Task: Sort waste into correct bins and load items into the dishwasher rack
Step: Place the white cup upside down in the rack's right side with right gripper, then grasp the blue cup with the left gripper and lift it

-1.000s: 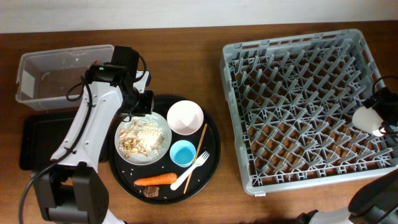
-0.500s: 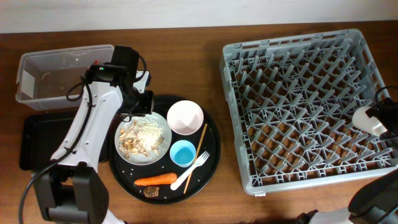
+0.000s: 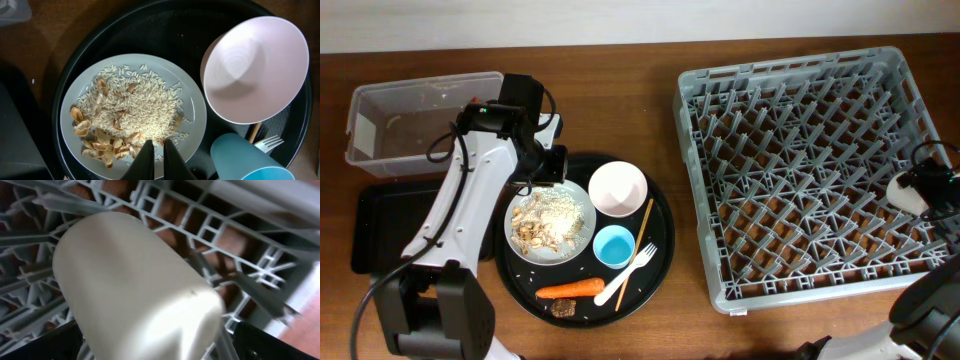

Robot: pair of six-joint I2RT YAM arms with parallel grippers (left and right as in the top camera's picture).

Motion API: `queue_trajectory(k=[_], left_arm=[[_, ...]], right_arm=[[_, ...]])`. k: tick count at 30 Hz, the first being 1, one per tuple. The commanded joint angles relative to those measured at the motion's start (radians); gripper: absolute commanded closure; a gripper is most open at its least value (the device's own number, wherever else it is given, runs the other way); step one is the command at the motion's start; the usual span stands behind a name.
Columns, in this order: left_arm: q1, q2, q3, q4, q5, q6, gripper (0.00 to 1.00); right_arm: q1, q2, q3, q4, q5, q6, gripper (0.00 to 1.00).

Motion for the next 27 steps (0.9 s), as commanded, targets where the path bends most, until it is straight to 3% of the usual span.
queue_trajectory(k=[1,10,20,25,27], left_arm=[[0.002,-0.012,0.008,0.002,-0.007,-0.014,0.92],[0.002,-0.012,0.008,0.002,-0.007,-0.014,0.92],[0.002,-0.012,0.008,-0.021,-0.006,-0.014,0.91],[0.002,-0.012,0.008,-0.065,0.072,-0.014,0.7],[-0.002,-0.012,0.008,-0.089,0.155,-0.014,0.69]], right_arm=[[0.0,0.006,-0.007,0.04,-0.193,-0.078,0.01],[0.0,-0.119,0.016,0.09,-0.286,-0.092,0.01],[0.008,-0.252,0.017,-0.067,-0.277,-0.135,0.01],[0.126,-0.397,0.016,-0.19,-0.339,-0.234,0.01],[0.238,-0.433,0.016,-0.253,-0.337,-0.277,0.01]])
